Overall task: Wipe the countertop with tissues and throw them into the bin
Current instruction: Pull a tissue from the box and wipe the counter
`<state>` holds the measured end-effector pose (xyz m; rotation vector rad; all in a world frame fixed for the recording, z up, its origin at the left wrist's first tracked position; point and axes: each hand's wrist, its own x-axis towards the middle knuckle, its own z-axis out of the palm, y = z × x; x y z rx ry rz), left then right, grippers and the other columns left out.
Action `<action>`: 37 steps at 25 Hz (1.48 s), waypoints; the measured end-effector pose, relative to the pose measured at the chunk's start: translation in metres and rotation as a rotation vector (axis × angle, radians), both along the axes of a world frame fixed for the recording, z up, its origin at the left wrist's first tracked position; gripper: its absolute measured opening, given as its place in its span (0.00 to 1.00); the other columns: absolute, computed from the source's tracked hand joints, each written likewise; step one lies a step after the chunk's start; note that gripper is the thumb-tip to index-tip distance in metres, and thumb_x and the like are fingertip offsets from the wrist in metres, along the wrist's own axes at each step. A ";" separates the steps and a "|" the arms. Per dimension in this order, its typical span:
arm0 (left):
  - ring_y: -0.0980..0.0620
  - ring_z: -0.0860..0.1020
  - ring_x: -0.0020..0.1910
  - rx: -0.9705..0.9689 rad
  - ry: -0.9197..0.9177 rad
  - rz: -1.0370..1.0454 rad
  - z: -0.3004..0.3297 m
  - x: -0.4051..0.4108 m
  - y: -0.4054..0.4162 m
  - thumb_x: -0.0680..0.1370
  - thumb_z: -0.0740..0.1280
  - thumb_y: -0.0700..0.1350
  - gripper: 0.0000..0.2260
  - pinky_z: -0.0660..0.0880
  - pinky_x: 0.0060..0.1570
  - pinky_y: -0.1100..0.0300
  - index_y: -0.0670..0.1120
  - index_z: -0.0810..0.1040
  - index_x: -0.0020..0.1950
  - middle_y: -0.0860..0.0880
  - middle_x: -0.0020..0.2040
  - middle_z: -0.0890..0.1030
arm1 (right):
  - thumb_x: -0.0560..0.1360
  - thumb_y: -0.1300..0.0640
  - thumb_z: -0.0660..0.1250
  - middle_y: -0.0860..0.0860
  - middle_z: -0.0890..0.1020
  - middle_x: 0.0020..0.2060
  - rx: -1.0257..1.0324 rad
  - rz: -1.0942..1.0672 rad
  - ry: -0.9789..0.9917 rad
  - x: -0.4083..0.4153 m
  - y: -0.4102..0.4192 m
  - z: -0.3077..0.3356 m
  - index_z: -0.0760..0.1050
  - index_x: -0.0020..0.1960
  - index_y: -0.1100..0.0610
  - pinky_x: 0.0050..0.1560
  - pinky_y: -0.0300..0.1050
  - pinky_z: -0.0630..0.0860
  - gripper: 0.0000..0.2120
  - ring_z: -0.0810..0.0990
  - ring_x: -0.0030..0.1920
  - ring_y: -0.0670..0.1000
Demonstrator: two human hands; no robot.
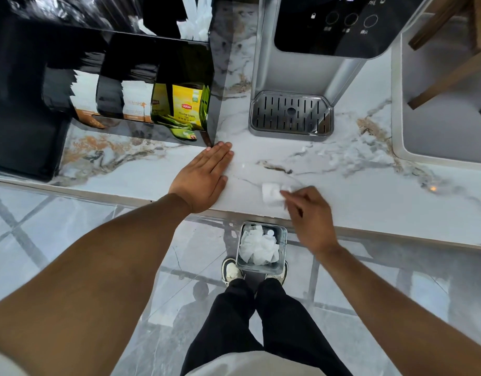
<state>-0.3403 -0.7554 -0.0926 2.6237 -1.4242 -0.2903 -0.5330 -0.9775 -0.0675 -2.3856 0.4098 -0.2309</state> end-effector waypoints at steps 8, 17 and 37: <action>0.48 0.49 0.81 0.001 -0.001 0.002 0.001 -0.002 -0.001 0.84 0.47 0.51 0.27 0.52 0.79 0.50 0.43 0.52 0.81 0.45 0.82 0.53 | 0.73 0.63 0.68 0.48 0.80 0.39 0.165 -0.138 0.045 0.052 0.014 0.025 0.85 0.52 0.52 0.44 0.26 0.69 0.12 0.77 0.36 0.41; 0.48 0.54 0.81 -0.020 -0.013 0.019 -0.007 0.000 0.001 0.83 0.49 0.52 0.26 0.52 0.79 0.53 0.43 0.56 0.80 0.43 0.81 0.57 | 0.78 0.63 0.63 0.58 0.75 0.49 -0.021 0.073 0.067 0.130 0.046 0.006 0.81 0.60 0.57 0.55 0.47 0.76 0.14 0.78 0.46 0.56; 0.46 0.52 0.81 -0.004 -0.040 0.017 -0.002 -0.005 -0.002 0.83 0.48 0.51 0.27 0.53 0.79 0.49 0.40 0.55 0.80 0.42 0.82 0.55 | 0.74 0.71 0.65 0.47 0.77 0.39 0.373 -0.060 0.088 0.011 0.007 0.001 0.84 0.49 0.52 0.39 0.41 0.77 0.16 0.80 0.34 0.46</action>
